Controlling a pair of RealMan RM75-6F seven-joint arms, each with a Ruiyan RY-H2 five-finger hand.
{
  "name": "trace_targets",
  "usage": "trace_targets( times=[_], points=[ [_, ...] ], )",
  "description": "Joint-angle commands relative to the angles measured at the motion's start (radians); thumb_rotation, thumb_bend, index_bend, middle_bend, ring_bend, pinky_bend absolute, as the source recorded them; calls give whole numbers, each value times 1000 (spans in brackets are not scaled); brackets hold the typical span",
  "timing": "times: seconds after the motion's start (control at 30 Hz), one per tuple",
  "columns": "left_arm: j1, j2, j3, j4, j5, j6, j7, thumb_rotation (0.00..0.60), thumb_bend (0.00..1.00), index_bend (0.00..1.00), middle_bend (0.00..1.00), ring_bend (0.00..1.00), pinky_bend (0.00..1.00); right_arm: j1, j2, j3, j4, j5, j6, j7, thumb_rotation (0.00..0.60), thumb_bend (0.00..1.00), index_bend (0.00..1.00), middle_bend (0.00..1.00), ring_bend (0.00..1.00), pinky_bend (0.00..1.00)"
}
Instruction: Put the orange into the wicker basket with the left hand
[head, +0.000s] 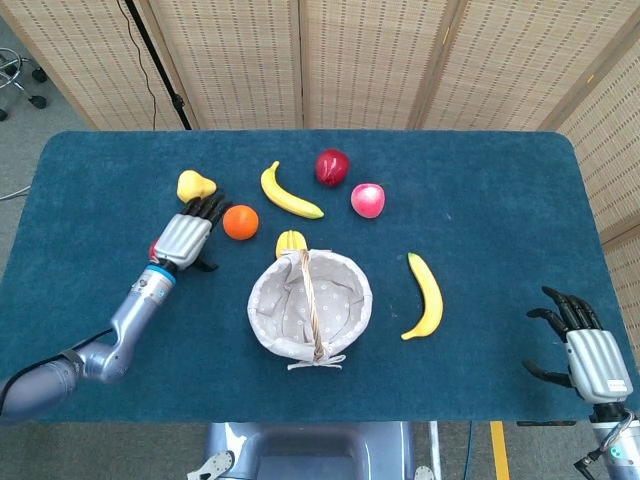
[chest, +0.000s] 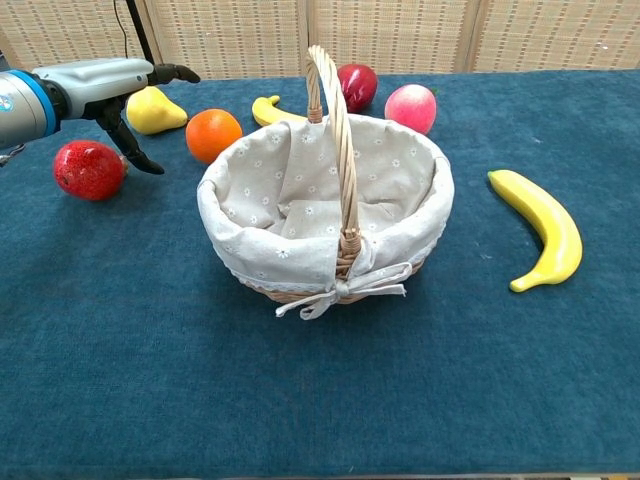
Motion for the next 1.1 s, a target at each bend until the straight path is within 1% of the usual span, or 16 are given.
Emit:
trace_targets(
  times=[0.03, 0.2, 0.33, 0.7, 0.9, 0.93, 1.0, 1.03, 1.07, 1.1],
  points=[
    [-21, -11, -7, 38, -17, -25, -6, 600, 0, 0, 0, 0, 38, 0, 3, -3, -6, -7, 1, 11, 600, 159, 311, 114, 135, 100],
    [-56, -33, -10, 112, -13, -59, -28, 600, 0, 0, 0, 0, 42, 0, 9, -8, -17, -27, 9, 18, 600, 159, 315, 116, 136, 100],
    [-80, -59, -13, 166, -8, -81, -56, 600, 0, 1, 0, 0, 71, 0, 11, -13, -27, -41, 15, 19, 600, 160, 319, 118, 136, 100],
    [-162, -211, 1, 415, 53, -158, -197, 600, 0, 37, 0, 1, 105, -6, 21, -23, -46, -77, 44, 16, 600, 159, 328, 122, 144, 100],
    [-202, -285, 17, 552, 102, -184, -287, 600, 0, 83, 10, 37, 149, -9, 26, -26, -48, -79, 47, 31, 600, 159, 330, 122, 144, 100],
    [-208, -298, 19, 576, 109, -186, -304, 600, 0, 123, 48, 75, 178, -9, 26, -27, -50, -83, 49, 32, 600, 159, 330, 123, 144, 100],
    [-216, -320, 23, 613, 121, -186, -332, 600, 0, 255, 182, 196, 278, -9, 27, -30, -53, -92, 53, 33, 600, 159, 331, 123, 144, 100],
    [-219, -334, 25, 635, 129, -176, -347, 600, 7, 391, 313, 307, 370, -9, 28, -31, -54, -96, 55, 35, 600, 160, 331, 124, 144, 100],
    [-221, -354, 29, 666, 142, -155, -358, 600, 20, 464, 380, 361, 416, -9, 27, -31, -53, -97, 55, 36, 600, 159, 331, 124, 144, 100],
    [-219, -376, 34, 698, 158, -99, -349, 600, 52, 556, 462, 426, 465, -8, 26, -31, -50, -93, 50, 35, 600, 159, 332, 124, 144, 100]
  ],
)
